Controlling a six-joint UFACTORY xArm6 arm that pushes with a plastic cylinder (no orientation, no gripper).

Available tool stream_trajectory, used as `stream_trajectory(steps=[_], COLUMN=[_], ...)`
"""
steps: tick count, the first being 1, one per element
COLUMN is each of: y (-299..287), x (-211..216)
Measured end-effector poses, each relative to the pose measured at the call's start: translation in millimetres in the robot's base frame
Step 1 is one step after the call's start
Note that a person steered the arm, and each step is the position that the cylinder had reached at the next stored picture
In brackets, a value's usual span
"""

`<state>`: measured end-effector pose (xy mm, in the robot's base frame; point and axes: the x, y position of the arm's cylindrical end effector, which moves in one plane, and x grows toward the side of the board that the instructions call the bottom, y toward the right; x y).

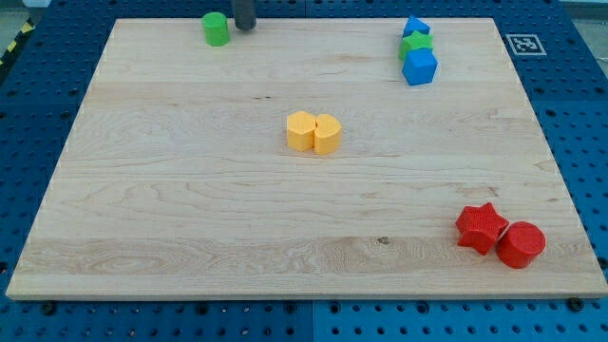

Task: Move the green circle towards the top left of the board

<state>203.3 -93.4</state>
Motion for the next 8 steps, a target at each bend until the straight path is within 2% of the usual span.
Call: stream_trajectory(steps=[3, 8], y=[1.0, -47.1], x=[15.5, 21.6])
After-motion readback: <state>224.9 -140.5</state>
